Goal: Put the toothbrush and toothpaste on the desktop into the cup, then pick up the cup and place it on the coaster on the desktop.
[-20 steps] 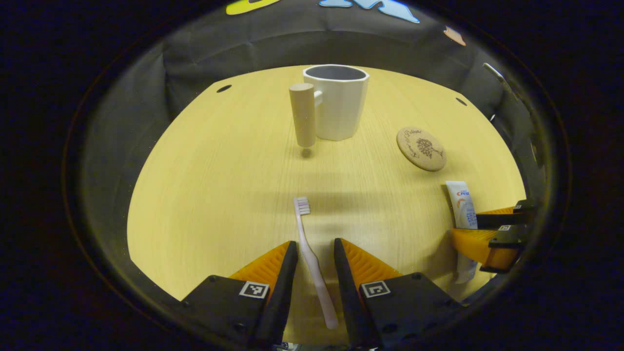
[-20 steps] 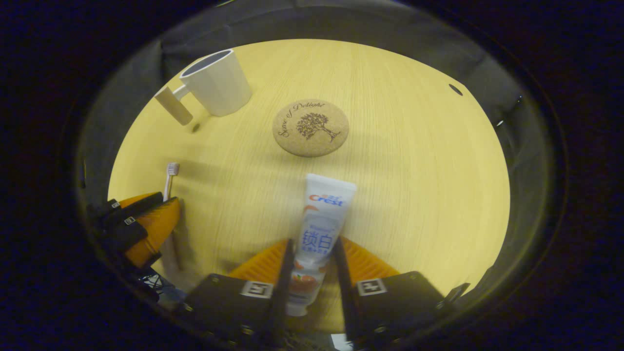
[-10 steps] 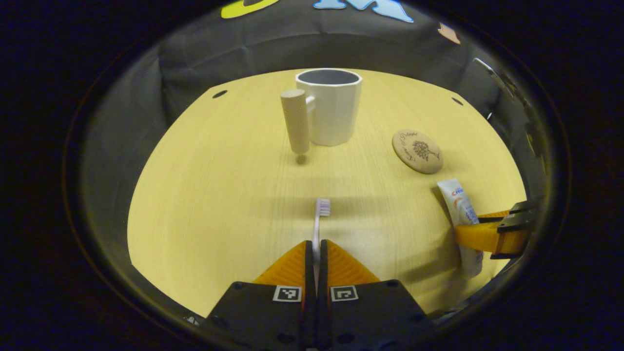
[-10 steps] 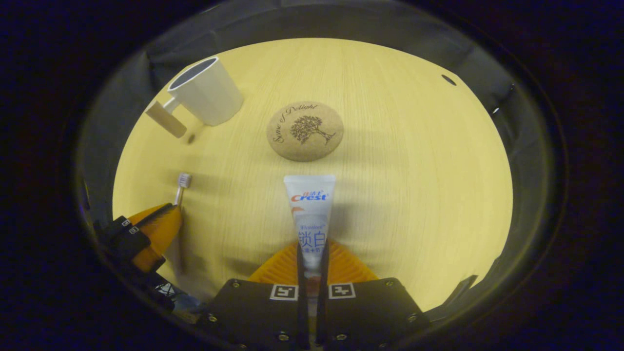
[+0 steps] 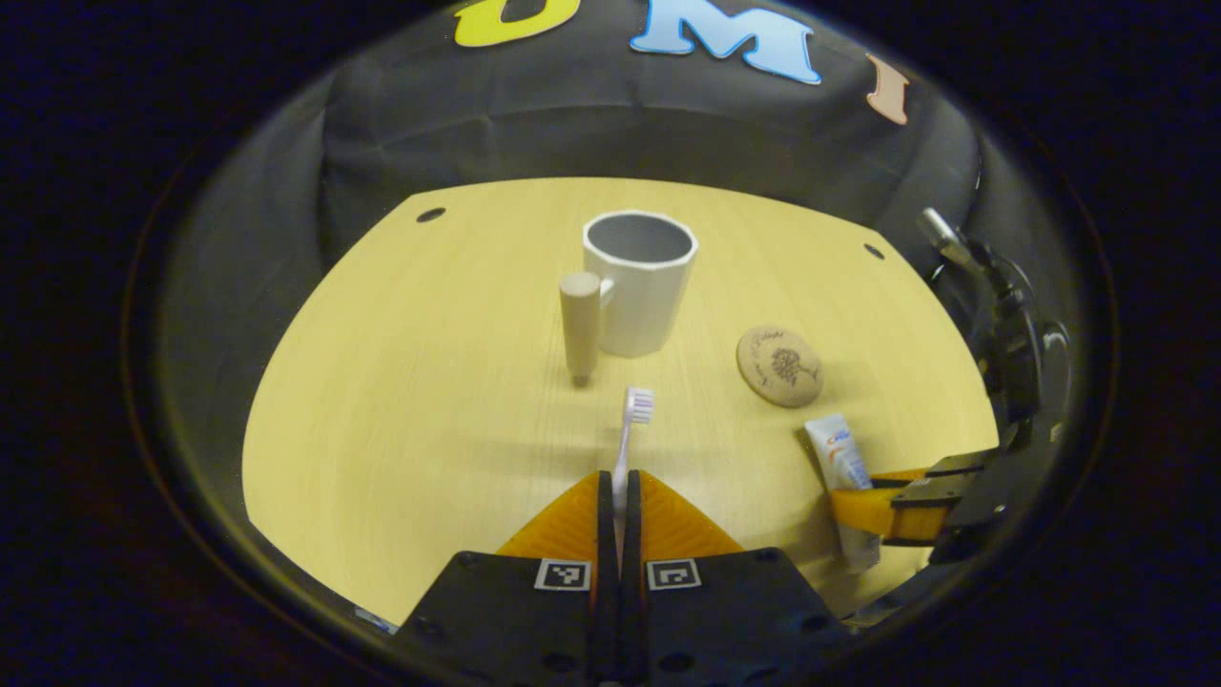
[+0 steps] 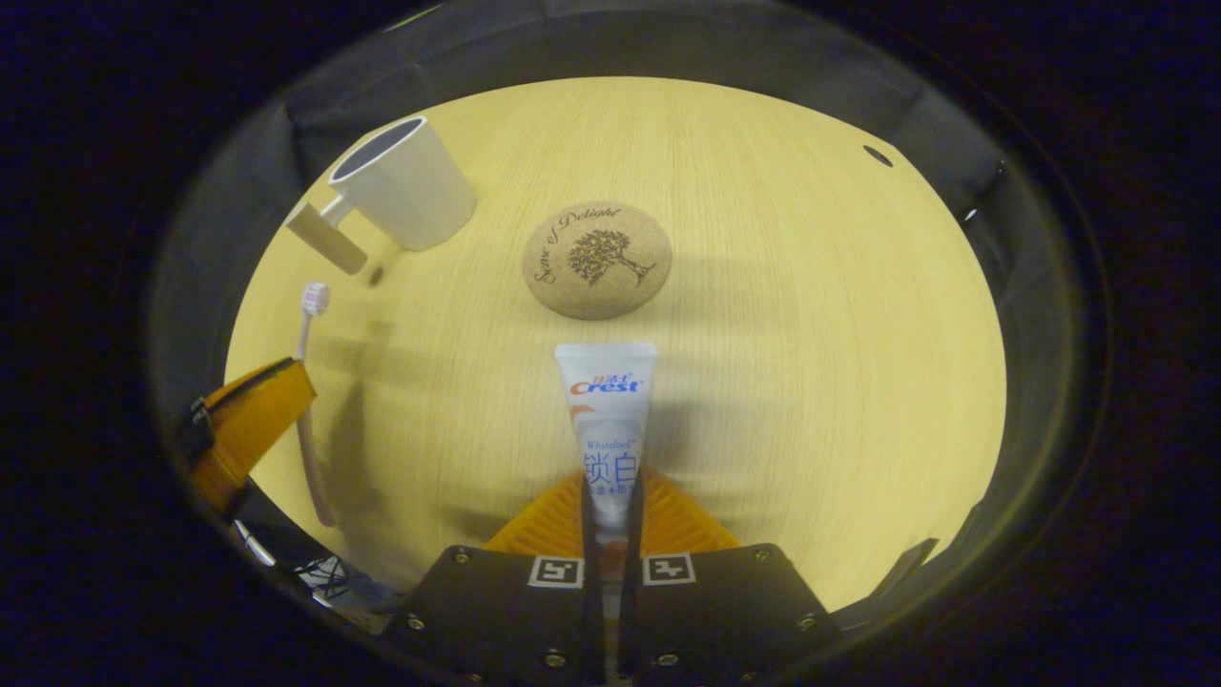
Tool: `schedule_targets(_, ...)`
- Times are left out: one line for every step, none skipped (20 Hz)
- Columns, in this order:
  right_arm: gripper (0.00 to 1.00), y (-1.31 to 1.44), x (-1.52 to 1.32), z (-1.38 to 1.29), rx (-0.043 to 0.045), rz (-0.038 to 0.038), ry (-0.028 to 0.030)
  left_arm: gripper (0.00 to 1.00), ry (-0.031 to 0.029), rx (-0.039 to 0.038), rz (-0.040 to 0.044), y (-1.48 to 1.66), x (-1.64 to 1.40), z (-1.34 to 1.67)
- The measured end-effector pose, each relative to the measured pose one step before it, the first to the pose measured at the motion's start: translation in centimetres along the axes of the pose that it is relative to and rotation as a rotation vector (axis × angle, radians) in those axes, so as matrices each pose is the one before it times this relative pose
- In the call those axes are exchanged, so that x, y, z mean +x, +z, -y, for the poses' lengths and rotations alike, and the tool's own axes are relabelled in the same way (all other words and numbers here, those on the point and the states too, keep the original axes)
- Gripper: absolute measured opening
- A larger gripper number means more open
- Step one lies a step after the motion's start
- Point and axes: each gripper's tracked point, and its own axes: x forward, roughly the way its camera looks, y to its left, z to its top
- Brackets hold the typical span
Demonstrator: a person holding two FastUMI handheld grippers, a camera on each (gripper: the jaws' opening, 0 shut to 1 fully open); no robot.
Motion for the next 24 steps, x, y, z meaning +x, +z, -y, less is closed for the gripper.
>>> schedule_targets(0.08,-0.008,0.066,-0.033,0.00033,0.00206,0.00020,0.07,-0.01113,-0.00305,0.02467,1.322,-0.832,0.325)
schedule_targets(0.08,0.062,-0.026,-0.017,0.00053,0.00279,0.00065,0.07,-0.01017,-0.00216,0.02563,1.385,-0.682,0.249)
schedule_targets(0.08,0.055,0.012,-0.005,0.00072,0.00180,0.00102,0.07,-0.01016,-0.00020,0.02509,1.430,-0.537,0.371)
schedule_targets(0.08,0.066,-0.036,0.004,0.00110,0.00159,0.00120,0.07,-0.00957,0.00028,0.02403,1.393,-0.462,0.353)
schedule_targets(0.08,0.058,0.017,-0.035,0.00256,0.00152,0.00116,0.07,-0.00924,-0.00308,0.02256,1.387,-0.375,0.255)
schedule_targets(0.08,0.076,-0.049,-0.003,0.00213,0.00119,0.00133,0.07,-0.00924,-0.00318,0.02314,1.382,-0.266,0.318)
schedule_targets(0.08,0.075,0.068,-0.055,0.00276,0.00133,0.00136,0.07,-0.01041,-0.00434,0.02369,1.353,-0.194,0.329)
schedule_targets(0.08,0.087,-0.007,-0.011,0.00212,0.00146,0.00186,0.07,-0.00813,-0.00313,0.02331,1.426,-0.186,0.216)
schedule_targets(0.08,0.045,0.125,-0.011,0.00179,0.00032,0.00166,0.07,-0.00941,-0.00261,0.02510,1.456,0.145,0.357)
schedule_targets(0.08,0.084,0.010,-0.005,0.00261,0.00201,0.00142,0.07,-0.01209,-0.00225,0.01828,1.262,0.240,0.005)
schedule_targets(0.08,0.041,0.066,-0.025,0.00138,0.00105,0.00150,0.07,-0.00765,0.00038,0.01861,1.319,0.230,0.164)
schedule_targets(0.08,0.062,0.048,-0.017,0.00122,0.00106,0.00128,0.07,-0.00637,0.00249,0.02112,1.330,0.425,-0.086)
schedule_targets(0.08,0.020,0.016,-0.005,0.00101,0.00106,0.00121,0.07,-0.00256,0.00594,0.01963,1.278,0.582,-0.200)
schedule_targets(0.08,0.022,-0.039,0.018,0.00123,0.00065,0.00151,0.07,-0.00491,0.00526,0.01598,1.175,0.528,-0.117)
schedule_targets(0.08,0.025,0.104,-0.024,0.00163,0.00116,0.00158,0.07,-0.00267,0.00432,0.01720,1.160,0.594,0.009)
schedule_targets(0.08,0.016,0.046,-0.009,0.00188,0.00072,0.00196,0.07,-0.00171,0.00573,0.02039,1.158,0.736,-0.116)
schedule_targets(0.08,-0.009,0.054,0.003,0.00234,0.00052,0.00252,0.07,-0.00283,0.00448,0.01997,1.183,0.643,-0.247)
schedule_targets(0.08,0.011,0.007,0.004,0.00411,-0.00012,0.00333,0.07,-0.00486,0.00281,0.02284,1.182,0.777,-0.075)
schedule_targets(0.08,0.028,-0.024,-0.030,0.00699,0.00046,0.00387,0.07,-0.00338,0.00358,0.02107,0.974,0.954,-0.106)
schedule_targets(0.08,0.039,-0.019,-0.034,0.00848,-0.00085,0.00381,0.07,-0.00271,0.00565,0.01513,0.833,0.866,-0.136)
schedule_targets(0.08,0.033,-0.011,-0.034,0.00807,-0.00039,0.00367,0.07,-0.00500,0.00608,0.01682,0.642,0.729,-0.091)
schedule_targets(0.08,0.063,-0.028,-0.028,0.00632,0.00011,0.00267,0.07,-0.00715,0.00328,0.01711,0.639,0.734,0.037)
schedule_targets(0.08,0.053,0.079,-0.007,0.00381,0.00076,0.00137,0.07,-0.00498,0.00412,0.01148,0.398,0.690,0.102)
schedule_targets(0.08,0.038,-0.015,0.005,0.00235,0.00077,-0.00005,0.07,-0.00616,0.00277,0.00584,0.151,0.738,0.036)
